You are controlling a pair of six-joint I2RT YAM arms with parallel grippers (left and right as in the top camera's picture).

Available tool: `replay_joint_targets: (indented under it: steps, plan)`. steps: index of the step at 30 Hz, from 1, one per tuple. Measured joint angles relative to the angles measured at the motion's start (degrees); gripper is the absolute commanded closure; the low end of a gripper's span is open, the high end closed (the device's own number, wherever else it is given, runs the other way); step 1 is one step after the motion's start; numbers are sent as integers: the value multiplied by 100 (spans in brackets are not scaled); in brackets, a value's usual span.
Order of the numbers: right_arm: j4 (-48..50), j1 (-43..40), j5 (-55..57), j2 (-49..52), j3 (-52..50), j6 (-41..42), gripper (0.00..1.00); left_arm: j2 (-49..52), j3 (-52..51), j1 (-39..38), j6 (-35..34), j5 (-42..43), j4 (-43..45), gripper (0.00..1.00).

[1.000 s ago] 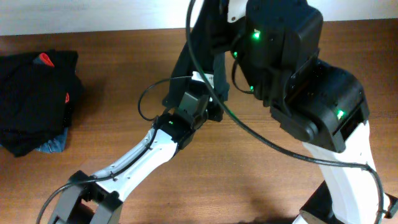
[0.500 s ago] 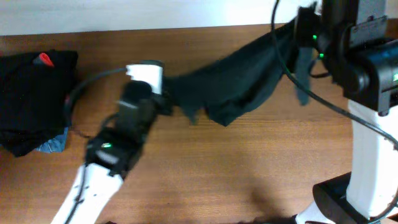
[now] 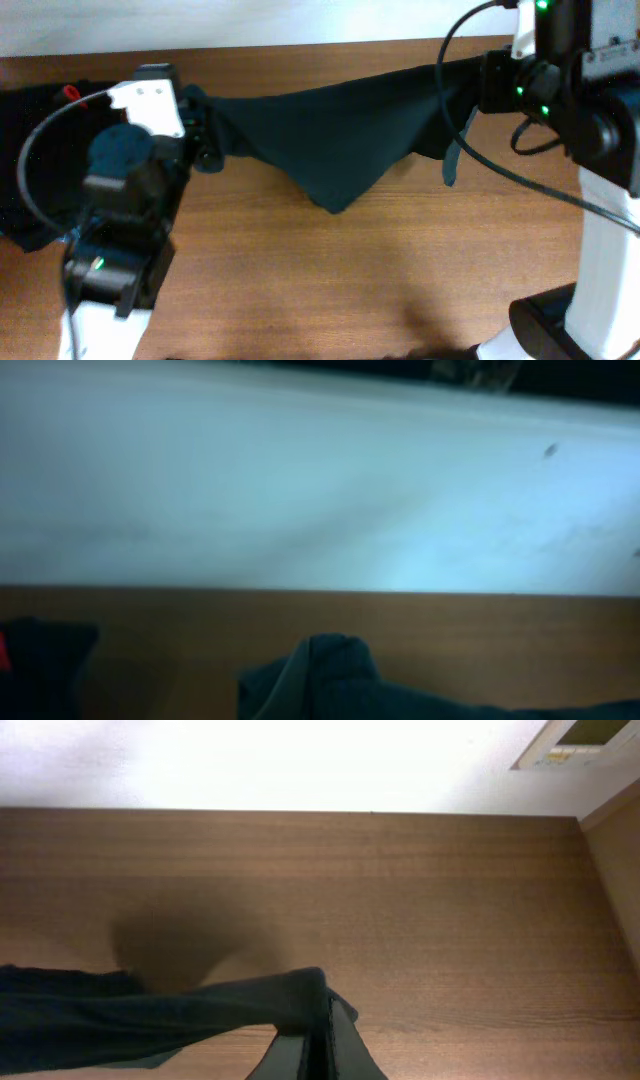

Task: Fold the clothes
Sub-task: 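Stretch the shirt between both grippers and lower it onto the table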

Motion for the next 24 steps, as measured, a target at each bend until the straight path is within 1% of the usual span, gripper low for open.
replay_joint_targets:
  steps: [5, 8, 13, 16, 18, 19, 22, 23, 24]
  plan:
    - [15, 0, -68, -640, 15, 0, 96, -748, 555, 0, 35, 17, -680, 100]
    - [-33, 0, -96, -872, 61, -2, 96, -1001, 627, 0, 35, 59, -813, 100]
    - [-216, 0, -114, -723, 101, 2, 96, -870, 693, 0, 50, 85, -1010, 100]
    - [-262, 0, -111, -402, 101, -7, 96, -442, 706, 0, 52, 83, -1084, 100]
    - [-256, -9, -114, 24, 101, -50, 96, 98, 710, 0, 52, 81, -1078, 100]
    - [-232, -57, -111, 400, 101, -76, 96, 378, 710, 0, 70, 79, -1056, 100]
    - [68, -214, -129, 925, 96, -133, 96, 1357, 706, 17, 326, 76, -396, 100]
    - [616, -372, -201, 1349, 98, -256, 96, 1781, 728, 37, 474, 79, 94, 100]
    - [868, -444, -251, 1534, 101, -330, 96, 2186, 745, 81, 595, 83, 450, 100]
